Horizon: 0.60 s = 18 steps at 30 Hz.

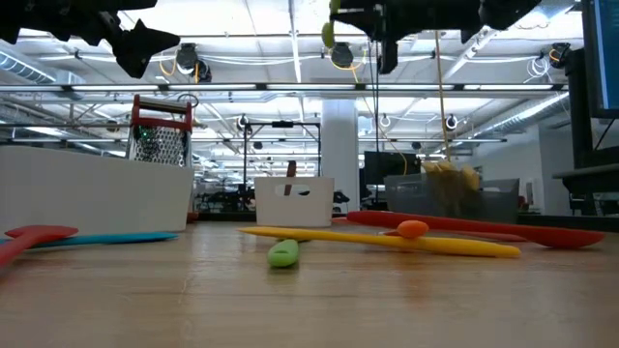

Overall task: Pick & Place Kitchen Items
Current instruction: Put the green serving spoon into the top white bin

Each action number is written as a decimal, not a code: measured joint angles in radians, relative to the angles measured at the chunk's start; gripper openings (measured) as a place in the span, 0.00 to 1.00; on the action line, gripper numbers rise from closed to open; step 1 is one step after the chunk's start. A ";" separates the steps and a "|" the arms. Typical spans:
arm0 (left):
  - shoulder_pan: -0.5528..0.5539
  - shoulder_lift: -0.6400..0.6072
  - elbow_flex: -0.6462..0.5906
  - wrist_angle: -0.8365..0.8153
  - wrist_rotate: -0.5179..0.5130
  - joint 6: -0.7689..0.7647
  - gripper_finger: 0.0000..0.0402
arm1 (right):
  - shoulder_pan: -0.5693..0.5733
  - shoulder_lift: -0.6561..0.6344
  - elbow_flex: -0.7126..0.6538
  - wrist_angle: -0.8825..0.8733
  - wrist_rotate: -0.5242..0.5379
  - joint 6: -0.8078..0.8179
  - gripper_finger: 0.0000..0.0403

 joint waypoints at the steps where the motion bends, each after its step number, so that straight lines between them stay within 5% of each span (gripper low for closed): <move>1: 0.000 0.000 0.000 0.000 0.000 0.003 0.68 | -0.017 0.000 0.000 -0.013 -0.008 0.004 0.08; 10: 0.002 0.000 0.000 0.001 -0.071 0.000 0.68 | -0.146 0.063 0.018 -0.048 -0.157 0.015 0.08; 18: 0.002 0.000 0.000 0.001 -0.149 0.000 0.68 | -0.193 0.252 0.192 -0.044 -0.312 -0.015 0.08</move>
